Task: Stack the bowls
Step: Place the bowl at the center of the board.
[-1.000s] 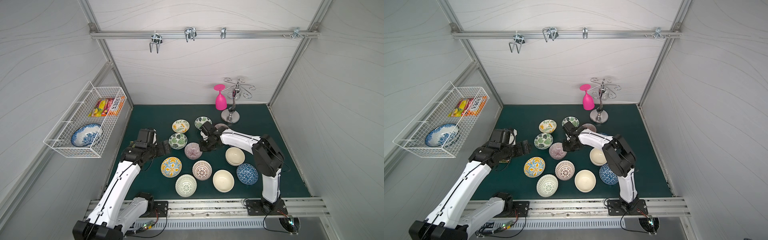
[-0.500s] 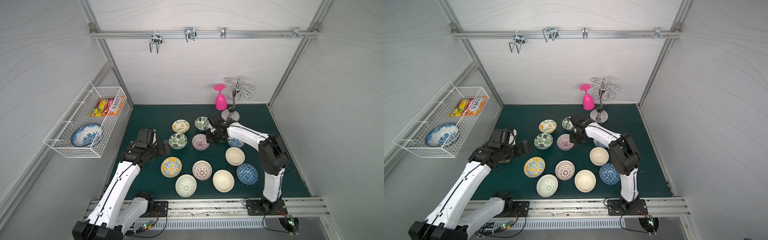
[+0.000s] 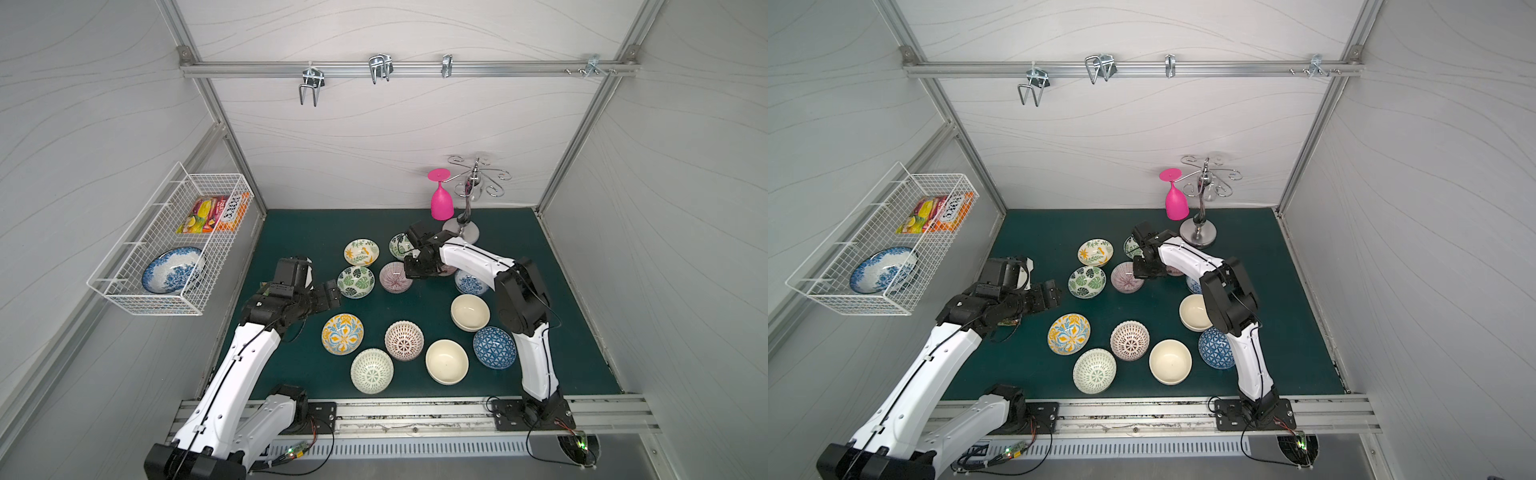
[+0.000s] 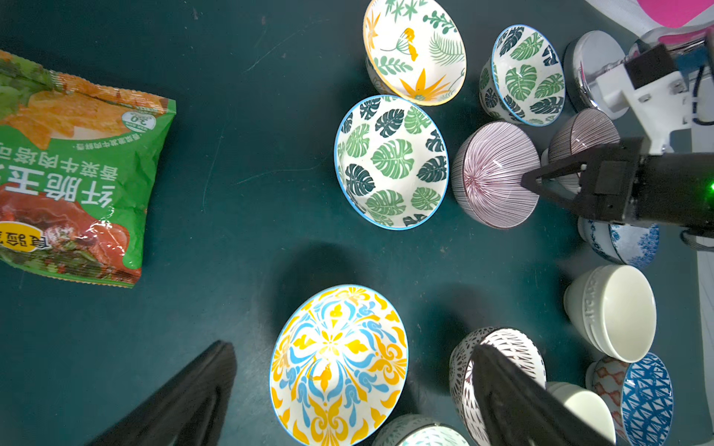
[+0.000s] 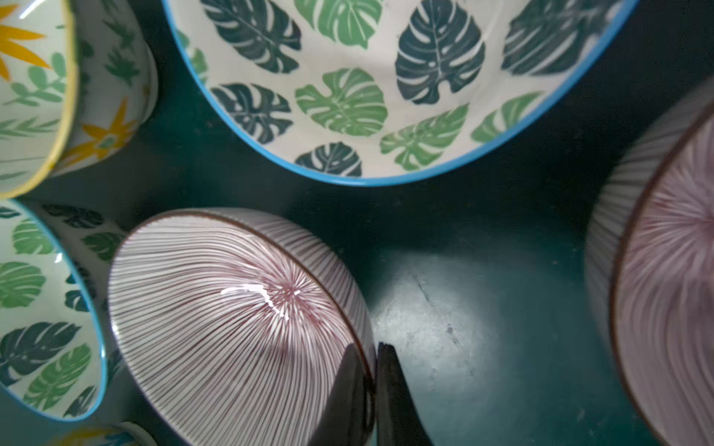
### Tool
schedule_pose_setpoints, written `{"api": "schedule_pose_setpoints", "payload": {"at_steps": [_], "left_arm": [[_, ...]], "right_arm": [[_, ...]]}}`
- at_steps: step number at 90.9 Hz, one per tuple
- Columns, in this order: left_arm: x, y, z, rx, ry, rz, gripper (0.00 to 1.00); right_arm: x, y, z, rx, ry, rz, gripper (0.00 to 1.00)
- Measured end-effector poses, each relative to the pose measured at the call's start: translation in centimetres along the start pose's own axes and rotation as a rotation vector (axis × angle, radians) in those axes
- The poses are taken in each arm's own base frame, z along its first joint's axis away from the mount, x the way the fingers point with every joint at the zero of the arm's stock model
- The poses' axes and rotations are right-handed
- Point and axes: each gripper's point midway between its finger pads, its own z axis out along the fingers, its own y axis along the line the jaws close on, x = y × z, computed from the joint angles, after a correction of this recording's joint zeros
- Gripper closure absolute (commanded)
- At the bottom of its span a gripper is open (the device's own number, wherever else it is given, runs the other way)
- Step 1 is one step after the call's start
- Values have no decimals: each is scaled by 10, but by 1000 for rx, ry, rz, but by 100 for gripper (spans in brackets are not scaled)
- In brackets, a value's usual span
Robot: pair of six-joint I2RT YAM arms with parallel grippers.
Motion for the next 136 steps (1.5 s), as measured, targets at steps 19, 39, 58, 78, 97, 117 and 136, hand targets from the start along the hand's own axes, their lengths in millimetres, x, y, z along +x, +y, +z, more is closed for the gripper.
{"api": "schedule_pose_setpoints", "payload": {"at_steps": [19, 39, 58, 78, 97, 117, 136], "left_arm": [[0, 0, 0, 1, 1, 0, 0], [0, -1, 0, 3, 3, 0, 0], [1, -1, 0, 7, 5, 0, 0], [1, -2, 1, 13, 8, 0, 0], [2, -4, 1, 22, 13, -2, 0], [11, -20, 5, 140, 30, -20, 0], [17, -38, 15, 241, 84, -66, 0]], "right_arm": [[-9, 11, 2, 0, -14, -16, 100], [-12, 18, 4, 7, -11, -26, 100], [-13, 20, 0, 10, -5, -27, 61], [-20, 20, -10, -3, -18, -21, 52], [-33, -1, -54, -32, -69, 31, 51], [-61, -55, -113, -54, -176, 148, 52], [-74, -109, -116, -40, -178, 238, 55]]}}
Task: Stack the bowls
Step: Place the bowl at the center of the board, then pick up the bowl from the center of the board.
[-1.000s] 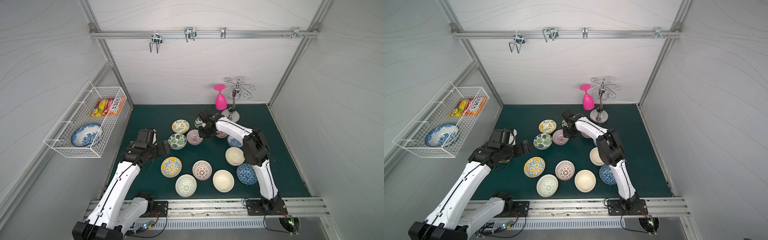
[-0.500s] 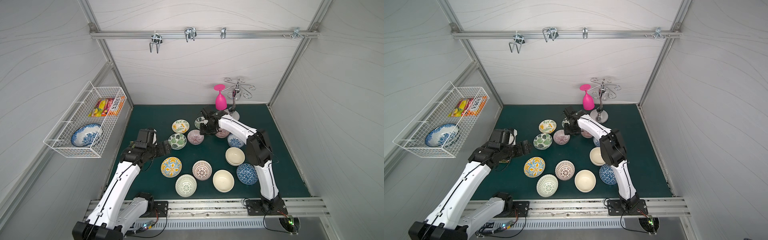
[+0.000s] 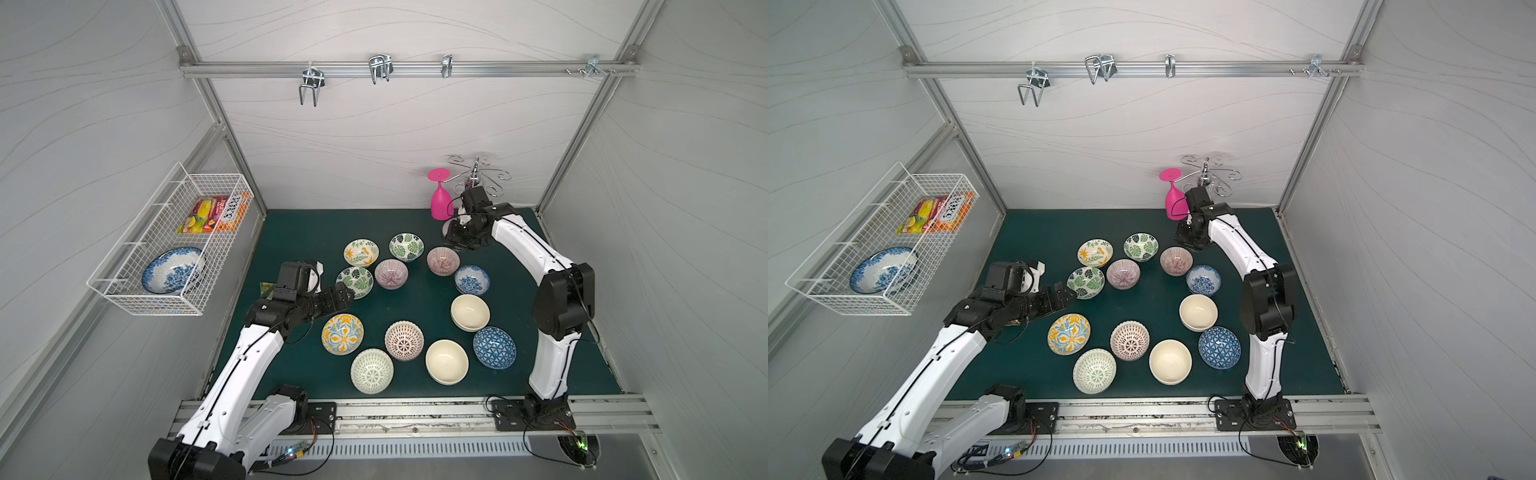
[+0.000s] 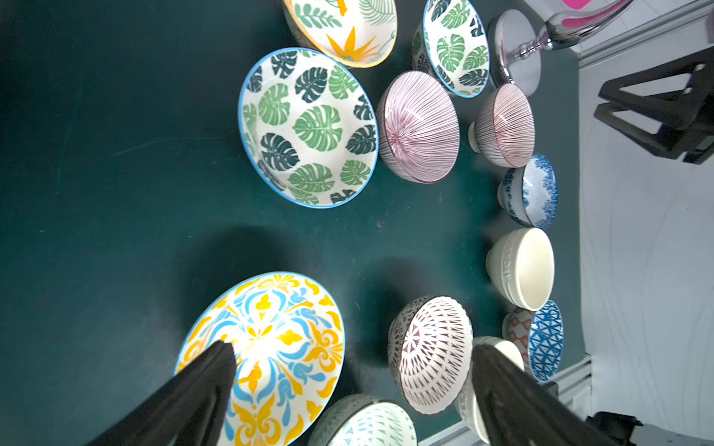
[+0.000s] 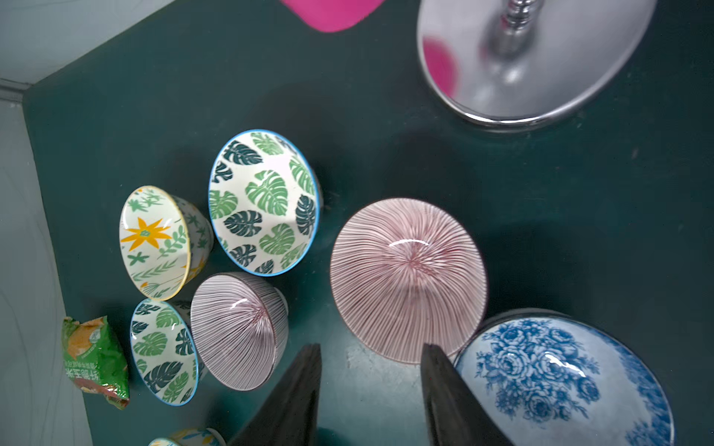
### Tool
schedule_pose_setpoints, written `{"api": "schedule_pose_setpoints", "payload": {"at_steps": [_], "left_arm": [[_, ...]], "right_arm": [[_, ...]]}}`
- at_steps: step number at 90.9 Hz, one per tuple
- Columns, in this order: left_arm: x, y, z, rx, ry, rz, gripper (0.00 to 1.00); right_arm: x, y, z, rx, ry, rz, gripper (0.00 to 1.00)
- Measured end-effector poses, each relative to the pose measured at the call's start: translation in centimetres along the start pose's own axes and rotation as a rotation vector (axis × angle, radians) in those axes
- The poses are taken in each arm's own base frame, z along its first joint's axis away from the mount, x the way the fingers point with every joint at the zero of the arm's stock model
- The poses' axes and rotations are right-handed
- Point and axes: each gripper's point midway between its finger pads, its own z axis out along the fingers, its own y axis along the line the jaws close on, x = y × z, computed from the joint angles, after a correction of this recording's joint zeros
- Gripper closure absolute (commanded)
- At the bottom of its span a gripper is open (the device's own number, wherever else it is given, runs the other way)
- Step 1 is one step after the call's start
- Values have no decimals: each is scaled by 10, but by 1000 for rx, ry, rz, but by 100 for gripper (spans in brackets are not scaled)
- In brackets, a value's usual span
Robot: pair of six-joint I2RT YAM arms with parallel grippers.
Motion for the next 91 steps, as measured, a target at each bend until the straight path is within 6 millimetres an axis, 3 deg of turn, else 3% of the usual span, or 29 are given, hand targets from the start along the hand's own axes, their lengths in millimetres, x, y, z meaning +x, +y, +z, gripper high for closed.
{"api": "schedule_pose_setpoints", "payload": {"at_steps": [20, 47, 76, 91], "left_arm": [[-6, -19, -1, 81, -26, 27, 0], [-4, -23, -7, 94, -29, 103, 0], [3, -28, -4, 129, 14, 139, 0], [3, -29, -4, 134, 17, 146, 0]], "right_arm": [[-3, -24, 28, 24, 52, 14, 58], [7, -45, 61, 70, 116, 18, 62], [7, -53, 68, 97, 117, 6, 63], [7, -53, 69, 98, 116, 2, 60]]}}
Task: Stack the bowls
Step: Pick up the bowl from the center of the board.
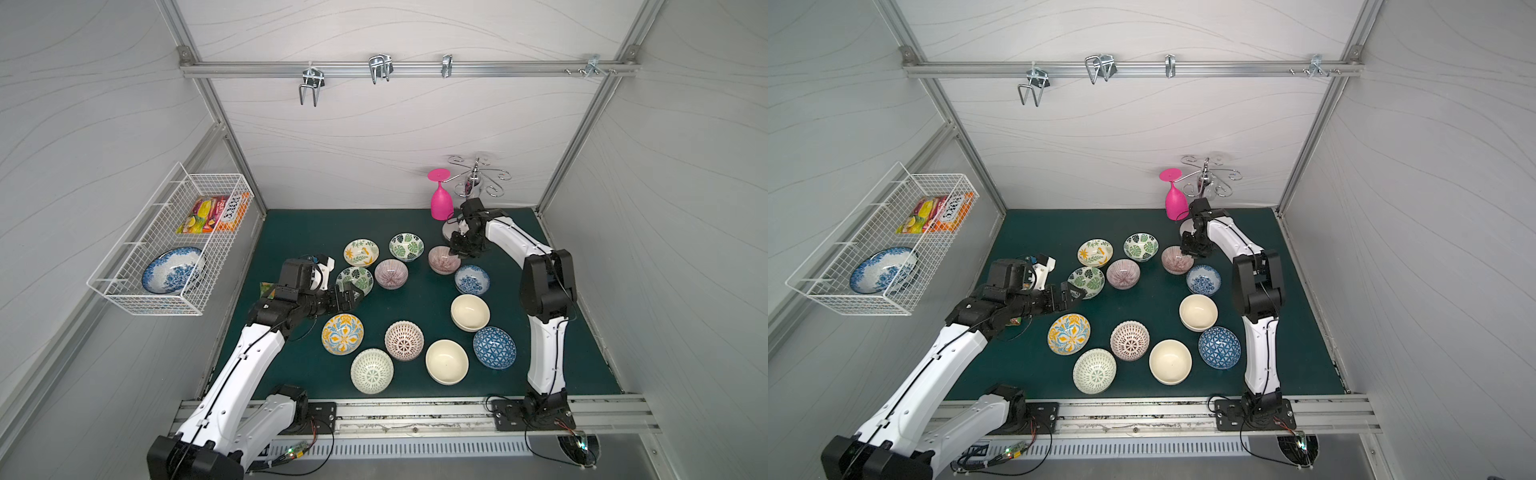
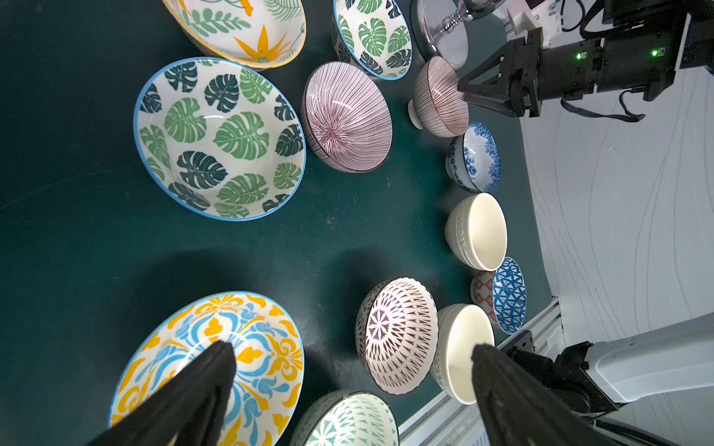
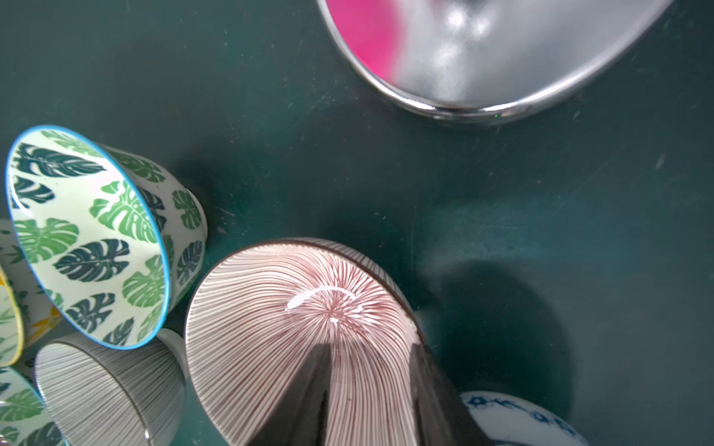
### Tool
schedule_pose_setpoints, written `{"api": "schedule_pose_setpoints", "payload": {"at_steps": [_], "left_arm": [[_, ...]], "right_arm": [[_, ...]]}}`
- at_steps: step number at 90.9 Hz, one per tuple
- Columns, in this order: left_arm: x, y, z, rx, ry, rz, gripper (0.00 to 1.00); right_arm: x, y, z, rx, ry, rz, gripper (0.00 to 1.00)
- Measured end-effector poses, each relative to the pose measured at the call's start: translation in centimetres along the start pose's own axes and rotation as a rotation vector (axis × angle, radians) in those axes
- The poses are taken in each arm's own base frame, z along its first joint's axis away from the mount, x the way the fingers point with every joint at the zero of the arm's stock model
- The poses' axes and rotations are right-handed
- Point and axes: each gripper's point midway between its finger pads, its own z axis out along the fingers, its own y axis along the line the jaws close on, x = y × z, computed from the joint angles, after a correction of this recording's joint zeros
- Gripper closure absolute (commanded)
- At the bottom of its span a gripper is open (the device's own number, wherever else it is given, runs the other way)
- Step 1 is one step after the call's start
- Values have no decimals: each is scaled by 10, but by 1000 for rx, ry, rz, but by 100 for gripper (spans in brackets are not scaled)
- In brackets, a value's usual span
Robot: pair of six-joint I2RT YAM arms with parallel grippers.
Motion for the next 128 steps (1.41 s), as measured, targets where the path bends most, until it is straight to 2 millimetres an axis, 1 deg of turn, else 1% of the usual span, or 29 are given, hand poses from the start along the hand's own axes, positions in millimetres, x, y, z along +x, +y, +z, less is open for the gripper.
{"api": "schedule_pose_setpoints", "payload": {"at_steps": [14, 26, 44, 64, 79, 93, 111, 120, 128], "left_arm": [[0, 0, 0, 0, 0, 1, 0], [0, 1, 2, -4, 7, -3, 0], [1, 3, 4, -7, 14, -7, 0], [2, 4, 6, -11, 22, -12, 1], [2, 4, 6, -11, 23, -12, 1], [2, 5, 8, -14, 31, -16, 1], [2, 6, 9, -17, 33, -18, 2], [2, 6, 9, -19, 32, -17, 2], [2, 6, 9, -20, 32, -16, 2]], "right_arm": [[9, -4, 2, 4, 14, 5, 58], [13, -4, -3, -3, 14, 5, 58], [8, 0, -17, -21, -14, 2, 58], [6, -1, -19, -24, -21, 7, 59], [-8, -3, -22, -28, -46, 22, 63], [-17, -4, -12, -29, -46, 28, 66], [-13, -5, 10, -17, -11, 29, 69], [-8, -5, 19, -11, 9, 25, 75], [-5, -1, 22, -7, 16, 19, 84]]}}
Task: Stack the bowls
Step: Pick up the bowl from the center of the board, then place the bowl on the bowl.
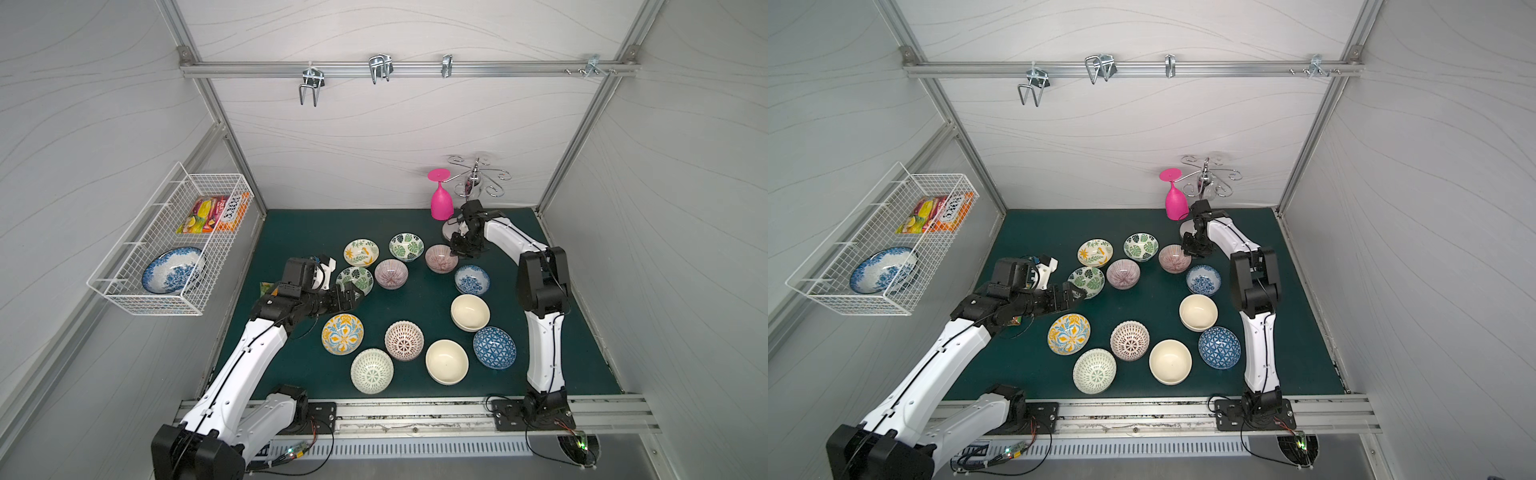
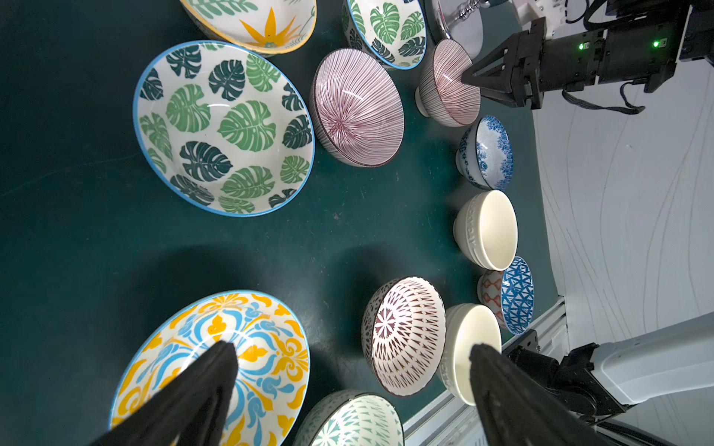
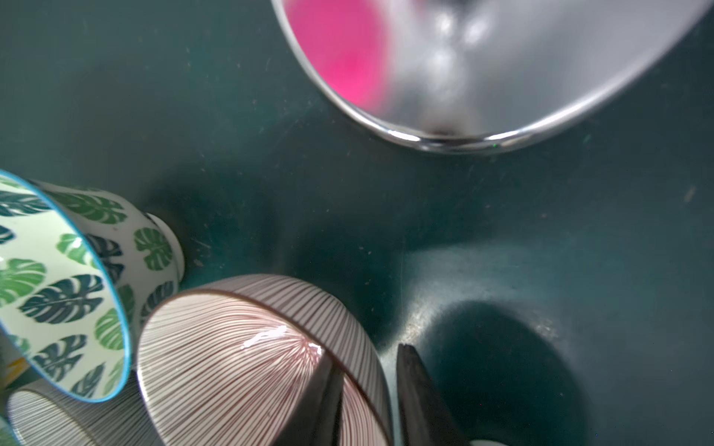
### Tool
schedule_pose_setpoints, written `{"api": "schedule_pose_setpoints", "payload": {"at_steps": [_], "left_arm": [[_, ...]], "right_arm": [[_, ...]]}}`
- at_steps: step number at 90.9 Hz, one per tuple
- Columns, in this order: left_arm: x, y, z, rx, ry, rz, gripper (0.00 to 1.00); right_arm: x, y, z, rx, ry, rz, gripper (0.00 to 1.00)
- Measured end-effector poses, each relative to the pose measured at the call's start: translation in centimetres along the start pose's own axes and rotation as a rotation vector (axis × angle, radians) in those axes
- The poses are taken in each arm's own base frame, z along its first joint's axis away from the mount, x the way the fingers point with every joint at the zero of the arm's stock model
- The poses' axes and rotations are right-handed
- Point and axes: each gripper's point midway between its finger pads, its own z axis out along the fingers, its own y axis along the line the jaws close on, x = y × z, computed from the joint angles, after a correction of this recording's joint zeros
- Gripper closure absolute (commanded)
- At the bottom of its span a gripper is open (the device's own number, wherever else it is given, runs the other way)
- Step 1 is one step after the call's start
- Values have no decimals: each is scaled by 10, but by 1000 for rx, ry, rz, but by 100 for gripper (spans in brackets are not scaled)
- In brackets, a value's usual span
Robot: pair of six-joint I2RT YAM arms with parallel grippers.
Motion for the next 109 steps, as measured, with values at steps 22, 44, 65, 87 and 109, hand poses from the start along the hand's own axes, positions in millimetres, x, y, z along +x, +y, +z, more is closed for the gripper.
{"api": "schedule_pose_setpoints", "payload": {"at_steps": [22, 44, 65, 87, 109], "left_arm": [[0, 1, 0, -11, -4, 3, 3], [-1, 2, -1, -26, -14, 11, 3], [3, 2, -8, -38, -20, 28, 3], [7, 3, -21, -78, -10, 45, 3], [7, 4, -31, -95, -45, 61, 3]], "right_arm": [[3, 8, 1, 9, -6, -15, 100], [11, 7, -6, 20, -5, -17, 100], [29, 24, -45, 10, -41, -57, 100], [54, 92, -87, -81, -106, -197, 100], [88, 152, -79, -143, -86, -323, 100]]}}
